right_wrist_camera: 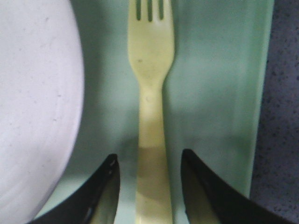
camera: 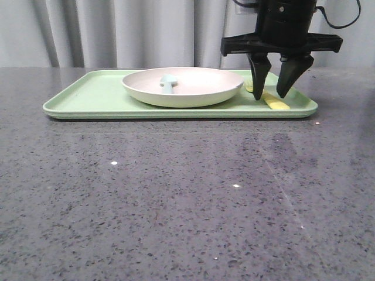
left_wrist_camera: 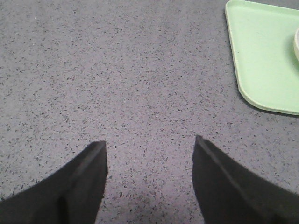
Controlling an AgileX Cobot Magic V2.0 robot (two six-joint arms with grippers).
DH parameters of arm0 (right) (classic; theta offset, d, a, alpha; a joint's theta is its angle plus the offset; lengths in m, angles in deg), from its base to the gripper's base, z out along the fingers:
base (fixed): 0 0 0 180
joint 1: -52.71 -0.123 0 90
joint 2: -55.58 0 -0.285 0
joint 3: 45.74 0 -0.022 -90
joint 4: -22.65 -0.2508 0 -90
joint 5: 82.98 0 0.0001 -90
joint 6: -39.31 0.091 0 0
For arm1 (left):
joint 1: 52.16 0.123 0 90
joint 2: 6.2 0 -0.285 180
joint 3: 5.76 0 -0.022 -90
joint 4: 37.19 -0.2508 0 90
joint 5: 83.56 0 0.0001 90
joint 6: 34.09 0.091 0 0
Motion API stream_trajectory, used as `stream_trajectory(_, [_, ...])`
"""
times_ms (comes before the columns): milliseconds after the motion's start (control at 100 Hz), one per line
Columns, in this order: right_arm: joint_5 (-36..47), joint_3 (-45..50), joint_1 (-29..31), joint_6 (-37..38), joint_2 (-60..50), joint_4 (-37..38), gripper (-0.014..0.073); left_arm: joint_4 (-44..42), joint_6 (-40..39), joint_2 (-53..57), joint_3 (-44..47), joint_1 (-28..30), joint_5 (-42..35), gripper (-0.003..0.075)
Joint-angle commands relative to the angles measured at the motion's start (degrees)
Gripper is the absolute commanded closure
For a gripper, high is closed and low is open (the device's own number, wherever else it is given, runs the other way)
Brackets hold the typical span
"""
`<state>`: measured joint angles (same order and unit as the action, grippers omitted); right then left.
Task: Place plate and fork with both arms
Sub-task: 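Move the fork beside the plate and lower it onto the tray, then open the right gripper and raise it away from the fork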
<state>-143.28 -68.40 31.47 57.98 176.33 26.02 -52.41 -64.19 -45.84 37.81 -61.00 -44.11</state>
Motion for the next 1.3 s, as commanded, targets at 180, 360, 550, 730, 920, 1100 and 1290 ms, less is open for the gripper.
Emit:
stream_trajectory(180, [2.0, -1.2, 0.3, -1.7, -11.9, 3.1, 0.0259, -0.5, -0.6, -0.2, -1.4, 0.1, -3.7, 0.0321])
stream_trajectory(360, [2.2, -1.2, 0.3, -2.9, -19.6, 7.0, 0.0260, -0.5, -0.6, -0.2, -1.4, 0.1, -3.7, 0.0321])
stream_trajectory(550, [1.6, -0.5, 0.3, -2.9, -26.8, 12.3, 0.0260, -0.5, -0.6, -0.2, -1.4, 0.1, -3.7, 0.0321])
stream_trajectory(730, [2.1, 6.3, 0.3, -2.9, -34.0, 14.4, 0.0260, -0.5, -0.6, -0.2, -1.4, 0.1, -3.7, 0.0321])
stream_trajectory(920, [6.3, 17.9, 0.3, -2.7, -42.5, 15.0, 0.0260, -0.5, -0.6, -0.2, -1.4, 0.1, -3.7, 0.0321])
stream_trajectory(1100, [9.6, 28.5, 0.4, -2.0, -50.7, 15.9, 0.0260, -0.5, -0.6, -0.2, -1.4, 0.1, -3.7, 0.0321])
stream_trajectory(1290, [9.8, 38.6, 0.4, 3.4, -58.8, 20.9, 0.0260, -0.5, -0.6, -0.2, -1.4, 0.1, -3.7, 0.0321])
